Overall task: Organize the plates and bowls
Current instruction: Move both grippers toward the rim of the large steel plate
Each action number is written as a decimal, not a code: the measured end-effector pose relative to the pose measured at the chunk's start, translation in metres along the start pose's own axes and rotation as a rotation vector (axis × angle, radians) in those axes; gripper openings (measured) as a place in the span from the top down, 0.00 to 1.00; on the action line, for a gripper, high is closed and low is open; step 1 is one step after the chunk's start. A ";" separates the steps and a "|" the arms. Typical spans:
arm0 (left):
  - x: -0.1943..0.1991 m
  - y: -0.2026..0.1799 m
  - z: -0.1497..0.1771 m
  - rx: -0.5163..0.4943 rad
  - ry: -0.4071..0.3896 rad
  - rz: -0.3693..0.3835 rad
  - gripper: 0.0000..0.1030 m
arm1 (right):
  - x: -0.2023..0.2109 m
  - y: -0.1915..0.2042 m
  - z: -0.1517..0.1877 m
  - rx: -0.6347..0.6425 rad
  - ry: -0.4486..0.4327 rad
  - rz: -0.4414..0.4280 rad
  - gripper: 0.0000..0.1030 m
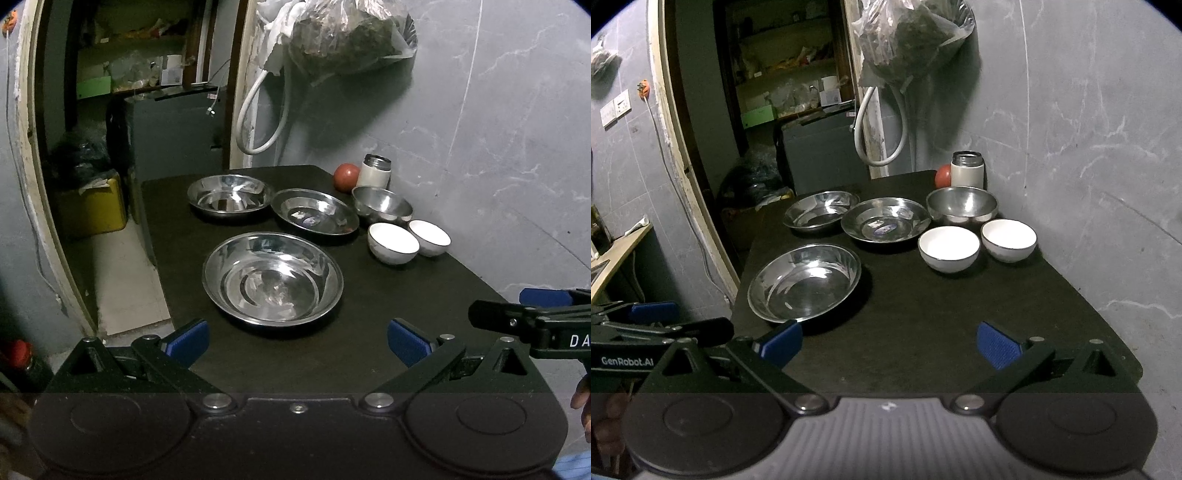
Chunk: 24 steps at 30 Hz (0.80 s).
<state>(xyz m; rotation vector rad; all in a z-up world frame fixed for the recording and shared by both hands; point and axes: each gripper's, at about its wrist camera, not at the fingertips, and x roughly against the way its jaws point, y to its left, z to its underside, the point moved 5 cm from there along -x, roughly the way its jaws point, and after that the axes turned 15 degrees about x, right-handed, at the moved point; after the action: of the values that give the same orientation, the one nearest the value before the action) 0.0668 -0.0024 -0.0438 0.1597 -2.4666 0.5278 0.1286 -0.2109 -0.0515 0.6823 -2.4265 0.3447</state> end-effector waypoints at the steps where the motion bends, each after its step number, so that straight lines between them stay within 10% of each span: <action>1: -0.002 -0.001 0.000 0.001 0.001 -0.001 0.01 | 0.000 -0.001 0.000 0.000 0.001 -0.001 0.00; 10: -0.018 -0.001 -0.004 0.039 0.036 -0.046 0.01 | -0.011 -0.010 0.000 -0.005 0.010 -0.018 0.00; 24: -0.049 0.043 -0.038 0.388 0.063 -0.246 0.01 | -0.054 -0.028 -0.017 0.062 0.043 -0.145 0.00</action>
<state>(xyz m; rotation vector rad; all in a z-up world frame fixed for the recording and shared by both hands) 0.1171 0.0525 -0.0589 0.5841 -2.2177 0.8802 0.1892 -0.2065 -0.0685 0.8636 -2.3183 0.3735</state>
